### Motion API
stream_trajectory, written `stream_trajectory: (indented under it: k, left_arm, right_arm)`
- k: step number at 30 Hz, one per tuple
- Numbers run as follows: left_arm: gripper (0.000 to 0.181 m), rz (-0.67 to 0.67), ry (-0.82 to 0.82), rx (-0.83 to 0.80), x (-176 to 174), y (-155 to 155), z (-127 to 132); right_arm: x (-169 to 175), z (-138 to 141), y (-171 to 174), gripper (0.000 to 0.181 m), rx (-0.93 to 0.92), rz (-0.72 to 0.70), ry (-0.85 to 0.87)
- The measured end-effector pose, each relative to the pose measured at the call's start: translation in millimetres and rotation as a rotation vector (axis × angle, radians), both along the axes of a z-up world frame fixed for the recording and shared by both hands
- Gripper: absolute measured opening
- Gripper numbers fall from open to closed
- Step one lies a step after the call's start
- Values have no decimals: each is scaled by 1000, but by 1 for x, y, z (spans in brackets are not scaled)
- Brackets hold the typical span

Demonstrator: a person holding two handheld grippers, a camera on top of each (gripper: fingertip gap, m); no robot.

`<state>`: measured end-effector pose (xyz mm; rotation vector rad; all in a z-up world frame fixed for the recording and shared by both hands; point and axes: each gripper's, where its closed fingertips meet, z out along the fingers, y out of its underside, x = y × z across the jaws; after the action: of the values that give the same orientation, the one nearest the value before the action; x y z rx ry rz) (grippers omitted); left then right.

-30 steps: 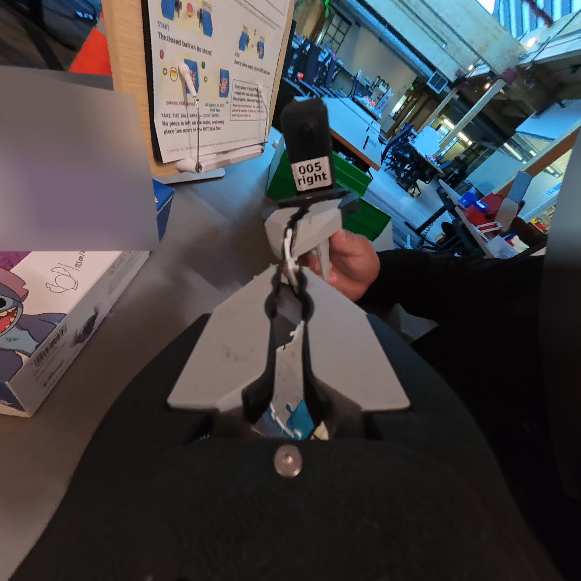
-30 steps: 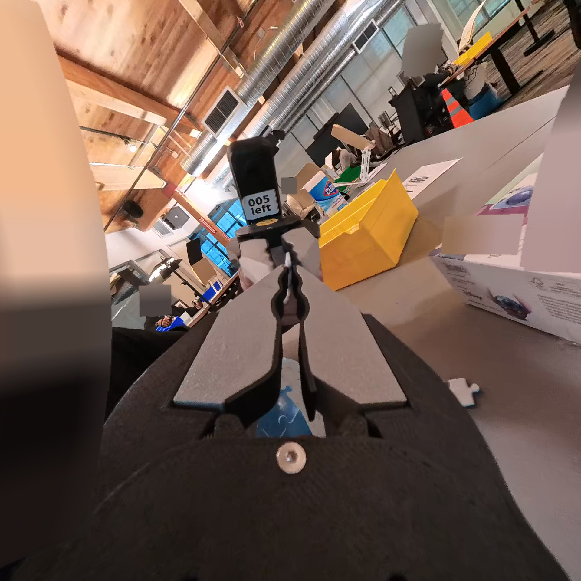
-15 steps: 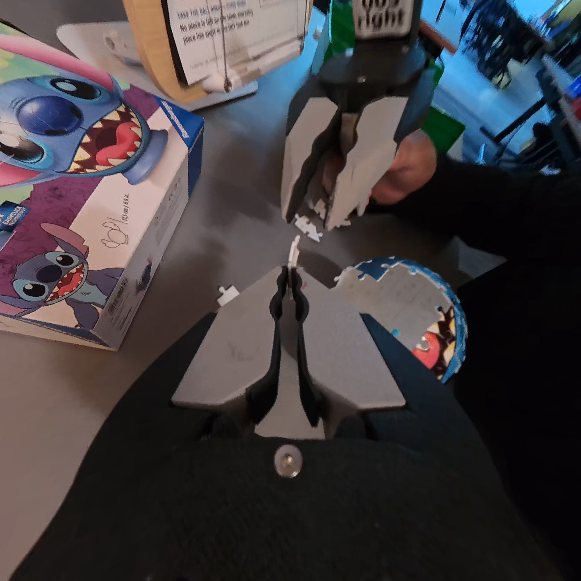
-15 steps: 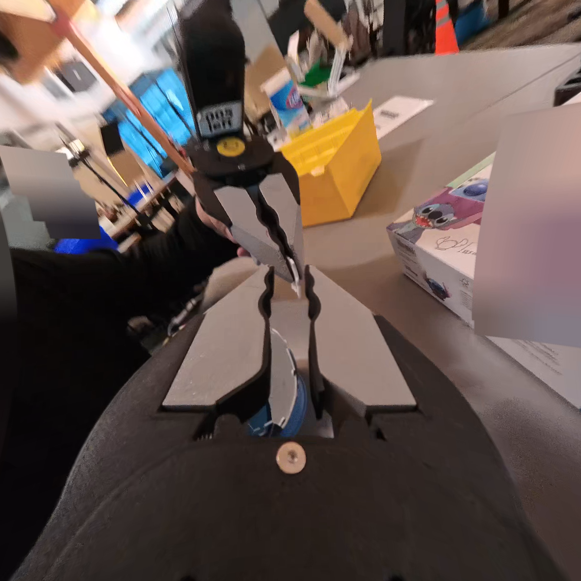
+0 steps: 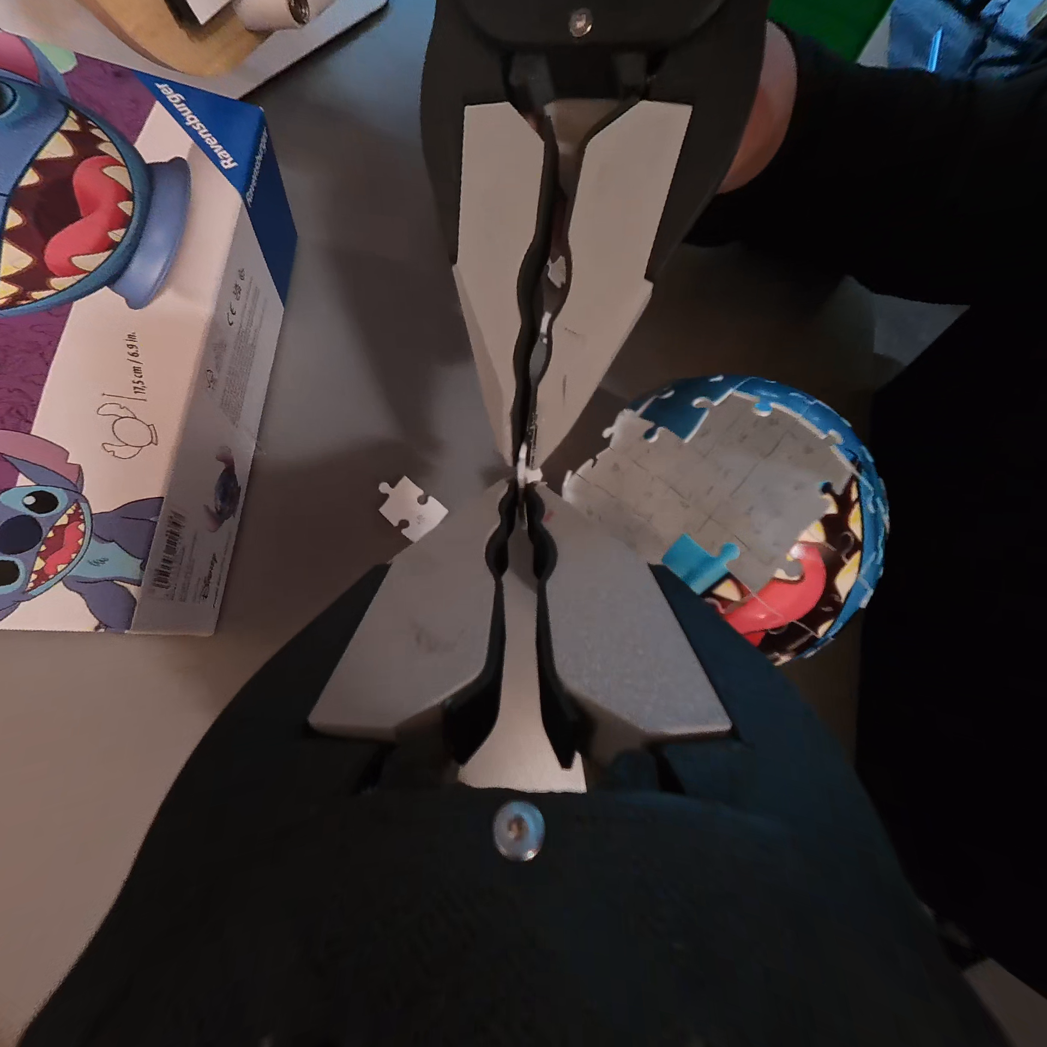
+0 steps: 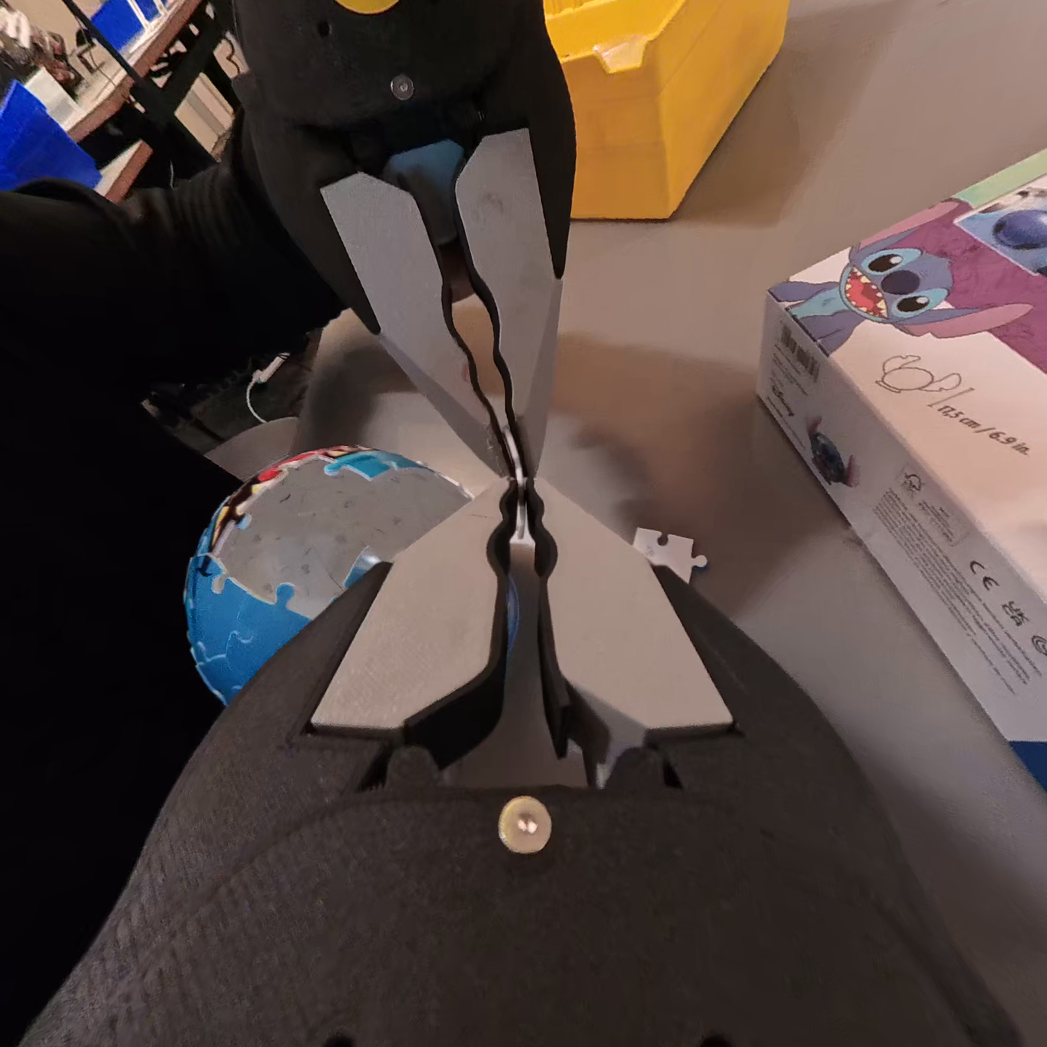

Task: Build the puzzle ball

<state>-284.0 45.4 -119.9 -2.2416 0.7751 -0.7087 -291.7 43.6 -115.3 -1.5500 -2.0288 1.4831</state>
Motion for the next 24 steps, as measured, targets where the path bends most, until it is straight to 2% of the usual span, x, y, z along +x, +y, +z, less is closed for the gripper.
stream_trajectory:
  k: [13, 20, 24]
  left_arm:
    - [0, 53, -121, -16, 0, -2, -3]
    - [0, 73, -97, -27, -4, -9, -5]
    - [21, 70, -111, -6, -15, -24, 3]
  right_arm:
    - [-3, -5, -4, 4, -101, 57, -64]
    - [-2, -10, -10, 0, -44, 110, -73]
    - [3, -11, -15, 0, -39, 130, -77]
